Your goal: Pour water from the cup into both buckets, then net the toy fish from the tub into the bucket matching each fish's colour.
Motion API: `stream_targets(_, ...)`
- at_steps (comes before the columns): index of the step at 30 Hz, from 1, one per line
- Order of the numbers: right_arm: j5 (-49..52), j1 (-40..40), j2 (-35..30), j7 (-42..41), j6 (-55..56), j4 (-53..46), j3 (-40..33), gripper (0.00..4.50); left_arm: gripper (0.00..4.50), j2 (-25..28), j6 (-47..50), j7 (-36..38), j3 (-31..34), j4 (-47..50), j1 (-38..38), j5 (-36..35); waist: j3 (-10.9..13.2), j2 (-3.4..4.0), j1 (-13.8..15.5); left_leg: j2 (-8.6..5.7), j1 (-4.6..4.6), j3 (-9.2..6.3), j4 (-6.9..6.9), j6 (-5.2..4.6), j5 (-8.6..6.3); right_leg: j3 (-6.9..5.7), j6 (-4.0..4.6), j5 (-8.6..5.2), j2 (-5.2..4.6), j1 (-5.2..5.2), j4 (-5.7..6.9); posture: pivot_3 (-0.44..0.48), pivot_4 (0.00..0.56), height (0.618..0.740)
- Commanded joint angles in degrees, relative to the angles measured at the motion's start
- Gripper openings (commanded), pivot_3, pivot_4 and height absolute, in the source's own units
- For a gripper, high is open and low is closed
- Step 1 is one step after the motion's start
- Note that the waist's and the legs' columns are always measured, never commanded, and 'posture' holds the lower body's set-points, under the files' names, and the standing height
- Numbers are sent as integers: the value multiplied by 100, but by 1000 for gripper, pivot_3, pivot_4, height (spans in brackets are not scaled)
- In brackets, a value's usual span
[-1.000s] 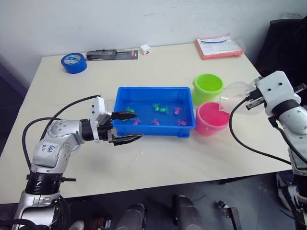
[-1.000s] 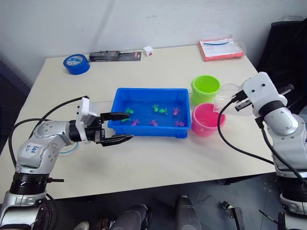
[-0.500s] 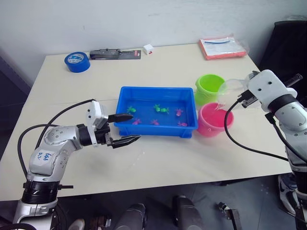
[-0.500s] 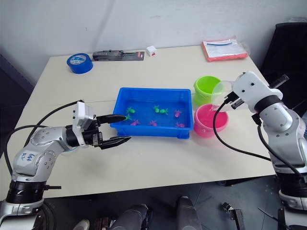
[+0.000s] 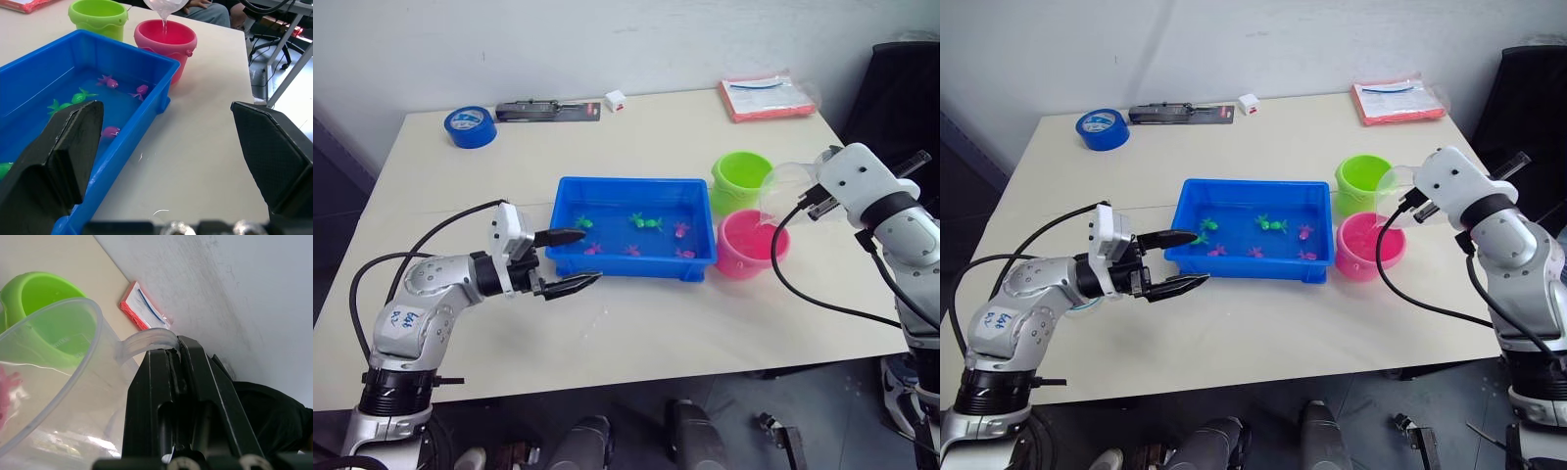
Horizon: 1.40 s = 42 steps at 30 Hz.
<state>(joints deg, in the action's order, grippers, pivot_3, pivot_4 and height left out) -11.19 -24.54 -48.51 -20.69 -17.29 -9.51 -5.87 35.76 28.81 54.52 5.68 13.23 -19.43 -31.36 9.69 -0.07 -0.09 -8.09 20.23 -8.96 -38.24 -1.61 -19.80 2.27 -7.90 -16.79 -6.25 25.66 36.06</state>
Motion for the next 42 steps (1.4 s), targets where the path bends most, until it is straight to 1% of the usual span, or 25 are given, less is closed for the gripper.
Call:
stream_targets(1,-81,-133,-14,47,177,-121,-155,663,4500,31,-78,17,98,200,-37,-124,0,0,-1,0,0,0,0,0,0,0,0,0,0,0,0,0,150,740)
stream_targets(10,-75,-119,24,58,173,-131,-225,663,4500,54,-283,153,89,50,39,-50,0,0,1,0,0,0,0,0,0,0,0,0,0,0,0,0,150,740)
stream_targets(18,606,-228,523,11,-917,-260,-765,663,4500,-5,-312,91,152,-108,19,-75,0,0,2,0,0,-1,0,0,0,0,0,0,0,-1,0,0,150,740)
stream_targets(24,952,-453,894,297,-1501,-265,-1152,663,4500,-154,-180,-150,256,-282,-288,-206,0,0,4,0,0,-3,-1,0,0,-2,0,0,0,-1,1,0,150,740)
stream_targets(26,1056,-739,1064,528,-1730,-104,-1290,663,4500,-141,-107,-259,293,-311,-383,-184,0,0,-18,0,1,-1,-2,0,0,-1,0,0,0,-1,2,0,150,740)
stream_targets(29,1049,-1147,1186,793,-1852,222,-1294,663,4500,-77,-30,-361,298,-334,-435,-108,0,1,-27,0,-2,2,-1,0,0,3,0,1,0,1,6,0,150,740)
stream_targets(34,852,-1885,1275,1252,-1862,982,-1024,663,4500,-28,137,-686,332,-283,-453,14,0,0,-21,0,0,2,0,0,0,2,0,1,0,1,3,0,150,740)
stream_targets(38,787,-2359,1379,1444,-1569,1587,-814,663,4500,-20,300,-973,375,-148,-409,29,0,1,-23,1,0,0,2,0,0,0,1,1,0,3,5,0,150,740)
stream_targets(42,541,-2789,1434,1645,-1242,2262,-432,663,4500,32,392,-1123,442,-23,-349,3,0,0,-72,1,1,2,2,0,0,1,0,1,-1,3,20,0,150,740)
